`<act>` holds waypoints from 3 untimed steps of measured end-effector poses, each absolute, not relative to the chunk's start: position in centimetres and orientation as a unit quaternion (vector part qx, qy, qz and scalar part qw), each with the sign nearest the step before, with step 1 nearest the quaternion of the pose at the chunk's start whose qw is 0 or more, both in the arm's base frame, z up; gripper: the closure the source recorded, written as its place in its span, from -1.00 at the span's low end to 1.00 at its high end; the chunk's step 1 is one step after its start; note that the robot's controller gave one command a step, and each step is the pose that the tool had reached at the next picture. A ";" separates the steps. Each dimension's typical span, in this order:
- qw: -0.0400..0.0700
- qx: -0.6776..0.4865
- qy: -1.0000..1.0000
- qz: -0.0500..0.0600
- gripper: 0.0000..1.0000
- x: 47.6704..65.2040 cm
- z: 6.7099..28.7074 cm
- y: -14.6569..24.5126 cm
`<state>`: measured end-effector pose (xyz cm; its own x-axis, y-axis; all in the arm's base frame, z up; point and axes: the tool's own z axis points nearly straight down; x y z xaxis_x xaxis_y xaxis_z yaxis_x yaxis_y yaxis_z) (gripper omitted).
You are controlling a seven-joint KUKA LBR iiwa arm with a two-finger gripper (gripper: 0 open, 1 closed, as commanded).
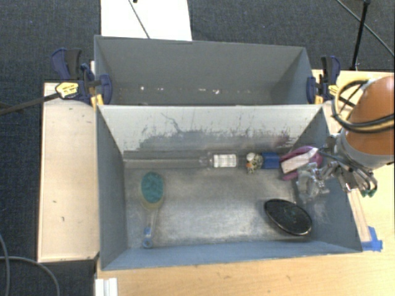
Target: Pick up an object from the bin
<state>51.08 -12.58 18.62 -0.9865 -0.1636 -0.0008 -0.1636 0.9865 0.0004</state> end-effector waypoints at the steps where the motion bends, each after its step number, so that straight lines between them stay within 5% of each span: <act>1: 0.001 -0.081 0.997 0.000 -1.00 51.1 18.7 -12.6; 2: 0.001 -0.178 0.984 0.000 -1.00 49.7 6.8 -14.4; 3: 0.009 -0.238 0.971 -0.002 -1.00 48.5 7.3 -9.4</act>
Offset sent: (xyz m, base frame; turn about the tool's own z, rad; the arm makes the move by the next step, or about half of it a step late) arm 0.0000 0.0000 0.0000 0.0000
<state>48.54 -9.41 7.28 -0.8861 -0.4632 -0.0159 -0.4631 0.8863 -0.0082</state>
